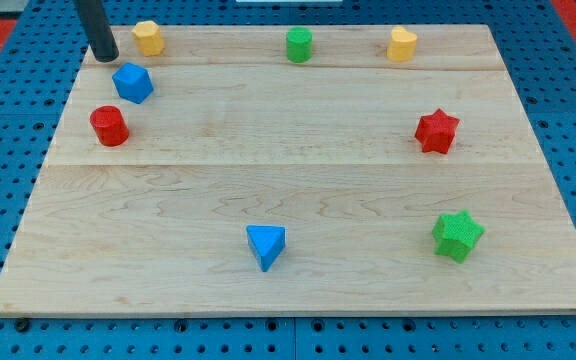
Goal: Move blue cube on left side of blue triangle
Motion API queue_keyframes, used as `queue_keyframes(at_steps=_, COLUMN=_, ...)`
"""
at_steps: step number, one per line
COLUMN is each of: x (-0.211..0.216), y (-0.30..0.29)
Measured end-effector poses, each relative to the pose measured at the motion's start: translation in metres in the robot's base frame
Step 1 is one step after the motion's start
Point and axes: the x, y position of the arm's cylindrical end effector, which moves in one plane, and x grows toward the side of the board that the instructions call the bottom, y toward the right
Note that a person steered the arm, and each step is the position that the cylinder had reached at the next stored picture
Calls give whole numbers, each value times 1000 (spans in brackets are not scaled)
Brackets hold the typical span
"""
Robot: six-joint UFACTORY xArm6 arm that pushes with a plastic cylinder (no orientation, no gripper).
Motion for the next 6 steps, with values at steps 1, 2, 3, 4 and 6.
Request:
queue_keyframes(at_steps=1, x=3, y=-6)
queue_keyframes(at_steps=2, x=15, y=6)
queue_keyframes(at_steps=3, x=42, y=51)
queue_keyframes(at_steps=4, x=73, y=114)
queue_keyframes(at_steps=6, x=144, y=130)
